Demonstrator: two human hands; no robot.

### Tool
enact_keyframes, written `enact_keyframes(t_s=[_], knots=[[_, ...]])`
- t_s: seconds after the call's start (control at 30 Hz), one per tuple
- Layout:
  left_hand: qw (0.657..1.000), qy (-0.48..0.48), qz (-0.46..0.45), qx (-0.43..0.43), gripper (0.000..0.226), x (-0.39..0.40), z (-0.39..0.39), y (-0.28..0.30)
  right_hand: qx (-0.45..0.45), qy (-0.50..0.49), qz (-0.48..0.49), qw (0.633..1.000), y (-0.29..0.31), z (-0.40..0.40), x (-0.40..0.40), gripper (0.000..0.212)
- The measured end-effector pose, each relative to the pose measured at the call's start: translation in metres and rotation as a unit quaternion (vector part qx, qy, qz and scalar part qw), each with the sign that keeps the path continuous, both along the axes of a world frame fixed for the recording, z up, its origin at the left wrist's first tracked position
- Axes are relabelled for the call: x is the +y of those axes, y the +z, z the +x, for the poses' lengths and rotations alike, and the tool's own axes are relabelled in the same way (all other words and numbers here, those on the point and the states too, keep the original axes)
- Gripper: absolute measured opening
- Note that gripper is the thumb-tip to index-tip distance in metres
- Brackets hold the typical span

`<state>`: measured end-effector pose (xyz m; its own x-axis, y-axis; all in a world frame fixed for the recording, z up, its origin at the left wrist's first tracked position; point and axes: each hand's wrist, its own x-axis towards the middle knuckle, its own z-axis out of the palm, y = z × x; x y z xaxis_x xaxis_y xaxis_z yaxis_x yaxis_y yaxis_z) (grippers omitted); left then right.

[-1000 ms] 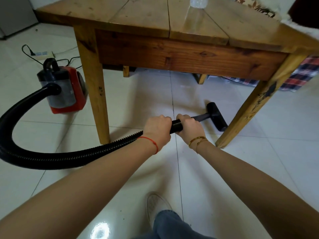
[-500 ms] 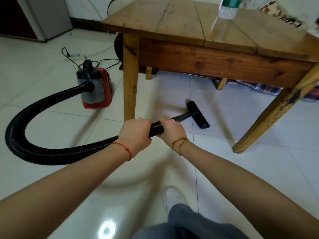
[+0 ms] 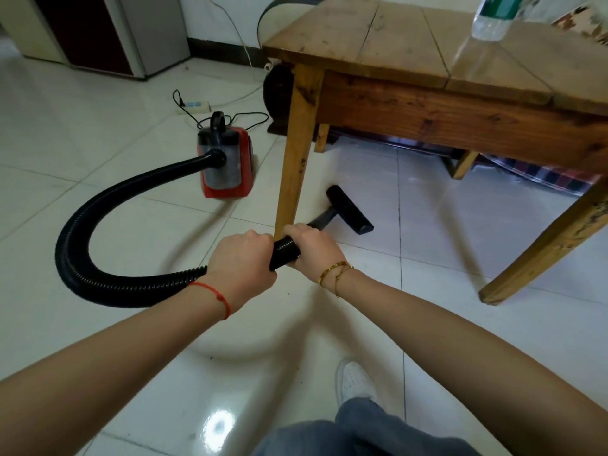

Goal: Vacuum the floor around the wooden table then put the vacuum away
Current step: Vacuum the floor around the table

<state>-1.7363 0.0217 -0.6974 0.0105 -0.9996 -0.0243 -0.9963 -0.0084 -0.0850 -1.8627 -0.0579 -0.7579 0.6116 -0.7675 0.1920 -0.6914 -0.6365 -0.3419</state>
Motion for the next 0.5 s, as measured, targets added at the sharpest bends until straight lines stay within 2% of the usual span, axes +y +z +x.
enact_keyframes(t_s=[0.27,0.5], knots=[[0.998,0.005,0.013,0.069,0.015,-0.055,-0.042,-0.025,-0.01,0.035,0.045,0.998,-0.021,-0.041,-0.063,0.025],[0.99,0.034,-0.012,0.135,0.019,-0.155,-0.093,-0.059,0.055,0.024,0.076,0.995,-0.038,-0.084,-0.172,0.026]])
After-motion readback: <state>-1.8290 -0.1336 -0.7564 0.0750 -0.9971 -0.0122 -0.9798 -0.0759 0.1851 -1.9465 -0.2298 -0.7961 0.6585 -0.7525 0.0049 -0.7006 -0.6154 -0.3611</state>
